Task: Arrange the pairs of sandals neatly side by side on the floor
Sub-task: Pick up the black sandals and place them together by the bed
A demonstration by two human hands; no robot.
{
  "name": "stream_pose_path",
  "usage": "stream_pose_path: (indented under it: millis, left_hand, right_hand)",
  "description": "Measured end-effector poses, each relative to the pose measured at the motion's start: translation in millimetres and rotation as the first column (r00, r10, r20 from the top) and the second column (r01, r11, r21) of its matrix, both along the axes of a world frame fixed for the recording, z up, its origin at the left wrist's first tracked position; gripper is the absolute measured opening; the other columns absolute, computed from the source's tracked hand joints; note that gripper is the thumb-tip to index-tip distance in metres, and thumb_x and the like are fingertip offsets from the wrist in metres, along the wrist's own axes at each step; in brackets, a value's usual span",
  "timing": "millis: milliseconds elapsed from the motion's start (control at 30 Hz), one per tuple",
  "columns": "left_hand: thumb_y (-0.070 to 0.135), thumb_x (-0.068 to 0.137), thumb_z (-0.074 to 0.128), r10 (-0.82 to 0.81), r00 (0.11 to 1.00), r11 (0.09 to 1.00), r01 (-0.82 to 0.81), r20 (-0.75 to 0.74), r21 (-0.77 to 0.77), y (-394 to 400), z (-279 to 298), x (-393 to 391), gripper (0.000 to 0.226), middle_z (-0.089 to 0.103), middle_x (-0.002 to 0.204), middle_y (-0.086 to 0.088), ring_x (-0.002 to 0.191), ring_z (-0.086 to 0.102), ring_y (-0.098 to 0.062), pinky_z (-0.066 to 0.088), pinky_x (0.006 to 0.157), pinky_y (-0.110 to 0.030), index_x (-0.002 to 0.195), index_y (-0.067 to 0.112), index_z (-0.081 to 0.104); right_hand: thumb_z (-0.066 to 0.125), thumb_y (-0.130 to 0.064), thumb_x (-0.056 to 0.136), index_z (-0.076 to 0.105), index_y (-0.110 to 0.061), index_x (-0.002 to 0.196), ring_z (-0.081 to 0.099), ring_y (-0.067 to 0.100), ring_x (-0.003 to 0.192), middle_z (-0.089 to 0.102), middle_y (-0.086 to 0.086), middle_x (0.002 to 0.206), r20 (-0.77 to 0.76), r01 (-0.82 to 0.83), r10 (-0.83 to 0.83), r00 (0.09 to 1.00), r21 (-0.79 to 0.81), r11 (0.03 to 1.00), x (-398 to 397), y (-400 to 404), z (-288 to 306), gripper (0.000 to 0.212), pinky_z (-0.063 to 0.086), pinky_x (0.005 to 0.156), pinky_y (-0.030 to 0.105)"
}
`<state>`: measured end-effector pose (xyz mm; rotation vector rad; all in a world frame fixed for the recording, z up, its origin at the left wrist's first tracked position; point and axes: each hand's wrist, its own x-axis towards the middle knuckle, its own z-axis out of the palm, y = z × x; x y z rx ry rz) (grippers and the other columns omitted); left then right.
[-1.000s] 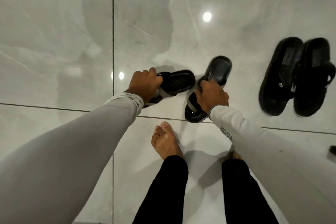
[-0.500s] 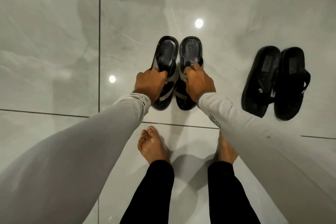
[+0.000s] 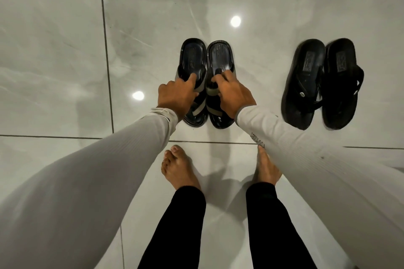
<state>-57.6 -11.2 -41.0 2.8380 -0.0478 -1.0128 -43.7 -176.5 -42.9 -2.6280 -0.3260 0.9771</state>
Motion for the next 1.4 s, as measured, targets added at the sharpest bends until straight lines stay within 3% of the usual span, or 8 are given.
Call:
stream_pose_path:
  millis: [267,500,700,833,967,1100,1300,1400]
  left_hand:
    - [0.049,0.092,0.063,-0.085,0.994,0.988,0.075,0.065,0.138,17.0,39.0,-33.6,0.082,0.056,0.121,-0.017,0.096,0.06,-0.034,0.048,0.071,-0.042,0.156,0.011,0.027]
    - [0.065,0.075,0.073,-0.258,0.962,0.961,0.246,0.092,0.123,8.4,20.0,-21.2,0.116,0.022,0.162,-0.027,0.147,0.03,-0.041,0.036,0.111,-0.056,0.16,0.011,0.014]
    - [0.056,0.083,0.067,-0.185,0.977,0.982,0.18,0.104,0.051,-13.5,-52.2,-12.3,0.108,0.008,0.166,-0.026,0.154,0.015,-0.041,0.018,0.123,-0.06,0.161,0.011,0.008]
    - [0.056,0.081,0.071,-0.143,0.982,0.99,0.14,0.125,0.032,-4.2,-72.0,-15.5,0.111,0.006,0.169,-0.02,0.156,0.012,-0.036,0.016,0.123,-0.06,0.161,0.012,0.008]
    - [0.05,0.078,0.076,-0.128,0.984,0.991,0.131,0.125,-0.019,23.7,-75.4,5.9,0.114,0.002,0.17,-0.014,0.158,0.007,-0.03,0.014,0.124,-0.058,0.162,0.017,0.006]
    - [0.055,0.076,0.077,-0.165,0.977,0.986,0.165,0.134,0.011,77.4,-74.9,63.7,0.119,-0.002,0.17,-0.012,0.158,0.003,-0.028,0.012,0.125,-0.057,0.162,0.02,0.001]
    - [0.059,0.072,0.079,-0.162,0.98,0.984,0.153,0.111,0.09,164.4,-68.5,165.7,0.128,-0.006,0.17,-0.01,0.158,0.001,-0.028,0.012,0.126,-0.056,0.162,0.02,-0.003]
    - [0.059,0.072,0.081,-0.136,0.988,0.984,0.127,0.066,0.124,195.1,-60.5,206.2,0.131,-0.007,0.17,-0.012,0.158,0.0,-0.03,0.012,0.126,-0.056,0.161,0.019,-0.005]
  right_hand:
    - [0.072,-0.012,0.079,0.028,-0.015,0.152,0.046,0.037,0.127,0.04,0.015,0.145,0.034,-0.057,0.067,0.997,-0.238,0.97,-20.9,-23.7,33.5,0.085,0.047,0.095,0.047]
    - [0.063,-0.032,0.091,0.007,-0.016,0.16,0.012,0.039,0.153,0.01,0.026,0.164,0.039,-0.268,0.292,0.956,-0.295,0.917,-12.1,-21.5,10.0,0.09,0.018,0.12,0.059]
    - [0.063,-0.038,0.09,0.007,-0.015,0.16,0.006,0.037,0.155,0.005,0.023,0.166,0.077,-0.298,0.336,0.939,-0.309,0.903,-9.1,-17.2,-53.4,0.093,0.01,0.122,0.061]
    - [0.048,-0.031,0.097,0.009,-0.012,0.16,0.009,0.038,0.155,0.008,0.024,0.166,0.144,-0.235,0.286,0.947,-0.297,0.926,-11.2,-8.5,-69.1,0.076,0.019,0.121,0.056]
    - [0.055,-0.034,0.091,0.009,-0.013,0.16,0.008,0.037,0.155,0.007,0.023,0.166,0.109,-0.248,0.292,0.95,-0.303,0.92,12.7,11.6,-63.8,0.085,0.021,0.121,0.053]
    - [0.07,-0.033,0.085,0.008,-0.014,0.16,0.007,0.036,0.155,0.005,0.022,0.166,0.108,-0.247,0.288,0.952,-0.291,0.924,68.2,64.2,-62.2,0.099,0.02,0.121,0.051]
    - [0.055,-0.05,0.093,0.001,-0.016,0.161,0.001,0.032,0.156,-0.001,0.019,0.167,0.179,-0.187,0.231,0.956,-0.229,0.955,161.6,157.6,-68.1,0.093,0.014,0.124,0.049]
    - [0.062,-0.05,0.09,0.001,-0.016,0.16,0.001,0.032,0.156,-0.001,0.019,0.167,0.184,-0.179,0.221,0.958,-0.216,0.96,200.2,199.9,-69.3,0.099,0.014,0.125,0.05]
